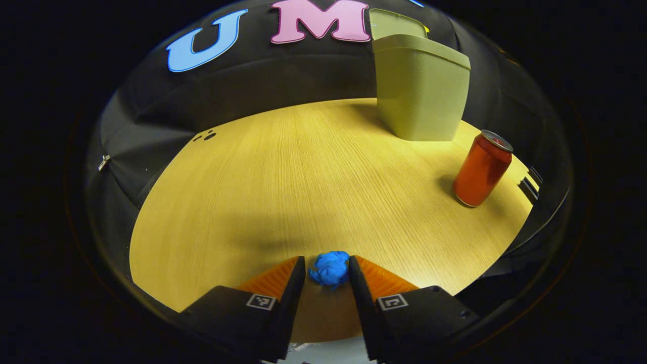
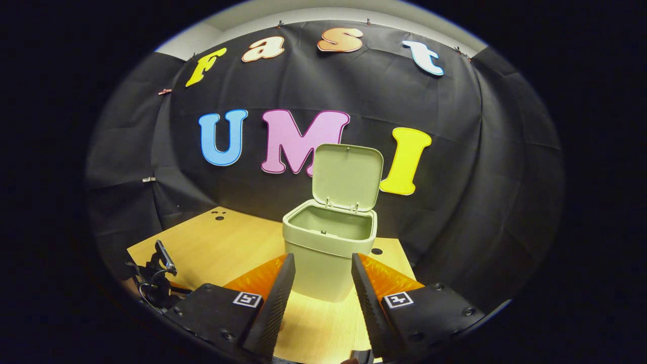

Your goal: Press the lid of the desktop garbage bin to open it, pick up the crumpled paper on the desktop and throw it into the bin, then pick up the pop can on the desktop and drop it into the bin, and finally close the garbage bin lid.

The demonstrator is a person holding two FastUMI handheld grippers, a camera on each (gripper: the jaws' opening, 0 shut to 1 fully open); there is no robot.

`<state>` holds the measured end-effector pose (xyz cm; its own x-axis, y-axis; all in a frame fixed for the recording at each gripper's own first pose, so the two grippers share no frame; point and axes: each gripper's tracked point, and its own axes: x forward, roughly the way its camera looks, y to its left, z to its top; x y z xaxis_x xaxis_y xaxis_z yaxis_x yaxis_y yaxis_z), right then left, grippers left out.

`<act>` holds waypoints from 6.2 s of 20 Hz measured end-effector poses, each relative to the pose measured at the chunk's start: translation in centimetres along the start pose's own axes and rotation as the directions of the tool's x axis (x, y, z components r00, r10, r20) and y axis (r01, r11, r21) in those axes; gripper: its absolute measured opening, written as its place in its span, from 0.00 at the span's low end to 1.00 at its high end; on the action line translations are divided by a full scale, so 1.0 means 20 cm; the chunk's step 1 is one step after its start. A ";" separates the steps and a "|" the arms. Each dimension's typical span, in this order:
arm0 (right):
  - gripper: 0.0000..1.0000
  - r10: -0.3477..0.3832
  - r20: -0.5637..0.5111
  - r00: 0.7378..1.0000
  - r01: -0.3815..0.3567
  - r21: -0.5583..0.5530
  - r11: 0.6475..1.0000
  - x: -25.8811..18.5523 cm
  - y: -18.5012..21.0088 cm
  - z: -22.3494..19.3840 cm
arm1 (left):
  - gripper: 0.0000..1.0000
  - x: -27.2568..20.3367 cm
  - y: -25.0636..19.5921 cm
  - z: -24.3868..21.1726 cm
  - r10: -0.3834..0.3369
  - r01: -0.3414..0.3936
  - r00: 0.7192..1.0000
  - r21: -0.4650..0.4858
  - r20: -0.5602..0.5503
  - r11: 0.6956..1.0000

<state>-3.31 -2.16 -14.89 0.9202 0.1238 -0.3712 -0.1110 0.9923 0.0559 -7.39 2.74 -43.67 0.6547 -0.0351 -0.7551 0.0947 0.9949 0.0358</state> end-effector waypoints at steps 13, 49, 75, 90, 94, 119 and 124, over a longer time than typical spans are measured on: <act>0.72 0.009 0.005 1.000 -0.009 0.015 1.000 0.02 0.04 -0.01 | 0.43 -0.14 0.05 0.28 0.007 0.003 0.993 -0.088 0.114 0.996; 0.92 -0.016 0.013 1.000 0.015 0.074 0.997 0.00 -0.08 -0.10 | 0.43 -0.42 -0.73 2.29 -0.311 0.263 0.730 0.170 0.608 0.950; 0.92 -0.002 -0.015 1.000 0.002 0.041 0.999 0.09 -0.17 -0.16 | 0.96 -0.05 -0.80 2.30 -0.289 0.238 0.794 0.164 0.535 0.957; 0.92 0.190 -0.027 0.981 -0.190 0.005 0.982 0.13 0.28 -0.15 | 0.97 -0.53 -0.28 2.03 -0.095 0.093 0.784 0.036 0.614 0.995; 0.93 0.212 -0.050 0.976 -0.213 -0.020 0.977 0.13 0.37 -0.20 | 0.97 -0.65 -0.13 1.84 -0.046 0.066 0.797 -0.012 0.603 0.998; 0.94 0.203 -0.358 0.911 -0.245 -0.075 0.967 0.23 0.66 -0.99 | 0.97 -0.89 0.17 1.16 0.011 0.023 0.846 -0.057 0.533 0.998; 0.95 0.202 -0.406 0.891 -0.253 -0.074 0.965 0.26 0.64 -1.10 | 0.96 -0.89 0.14 1.13 -0.002 0.045 0.852 -0.070 0.524 0.997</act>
<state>-8.28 11.50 -36.54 0.6454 0.3152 -0.6958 -0.3673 0.9267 0.0791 -1.80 3.91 -15.39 0.9503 -0.0819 -0.3004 0.0719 0.9964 -0.0442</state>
